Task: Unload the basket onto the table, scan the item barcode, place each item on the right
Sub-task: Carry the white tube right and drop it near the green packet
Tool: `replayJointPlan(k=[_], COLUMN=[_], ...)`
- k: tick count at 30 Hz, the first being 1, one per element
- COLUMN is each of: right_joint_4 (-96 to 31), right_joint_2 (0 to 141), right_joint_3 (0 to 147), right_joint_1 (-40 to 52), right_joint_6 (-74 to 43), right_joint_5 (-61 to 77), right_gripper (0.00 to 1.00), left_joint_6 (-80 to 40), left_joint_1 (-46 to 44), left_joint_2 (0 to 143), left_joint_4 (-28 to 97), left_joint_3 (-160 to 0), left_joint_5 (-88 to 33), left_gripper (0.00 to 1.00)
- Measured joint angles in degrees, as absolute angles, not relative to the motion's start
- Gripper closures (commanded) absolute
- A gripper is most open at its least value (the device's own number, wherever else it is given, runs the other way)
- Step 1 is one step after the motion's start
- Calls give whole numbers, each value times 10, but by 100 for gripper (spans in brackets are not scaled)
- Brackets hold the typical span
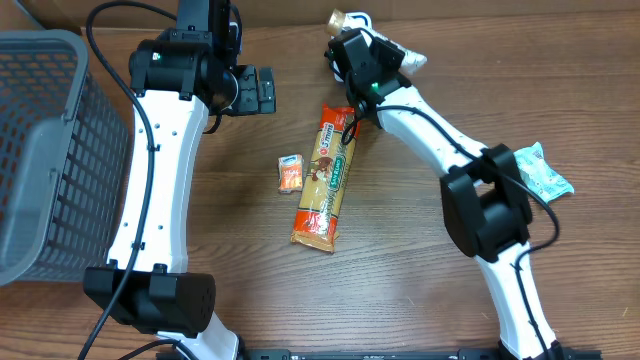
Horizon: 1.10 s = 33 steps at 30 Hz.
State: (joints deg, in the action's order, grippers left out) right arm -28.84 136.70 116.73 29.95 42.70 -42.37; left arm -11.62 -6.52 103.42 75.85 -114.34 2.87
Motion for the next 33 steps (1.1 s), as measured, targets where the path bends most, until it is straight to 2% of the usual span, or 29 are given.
replayJointPlan(k=[3, 9, 12, 16, 22, 30, 33], right_joint_4=[-417, -625, -722, -797, -730, -468, -433], right_joint_2=[1308, 1134, 1069, 1054, 1071, 1083, 1083], right_joint_3=[1165, 1166, 1174, 1168, 1033, 782, 735], right_joint_1=[300, 271, 223, 139, 40, -37, -57], right_joint_6=[351, 168, 53, -84, -222, -344, -357], right_joint_5=[-369, -154, -69, -28, -12, 27, 39], right_gripper=[96, 96, 97, 96, 96, 96, 83], left_joint_6=[-116, -116, -116, -116, -116, -116, -116], left_joint_1=[-65, -65, -65, -65, -65, -65, -65], left_joint_2=[1034, 1034, 1034, 1034, 1034, 1034, 1034], left_joint_4=[759, 758, 759, 759, 758, 759, 758], left_joint_3=[-1143, -1143, -1143, -1143, -1143, -1143, -1143], left_joint_5=[29, 29, 29, 29, 29, 29, 29], left_gripper=[0, 0, 0, 1, 0, 0, 0])
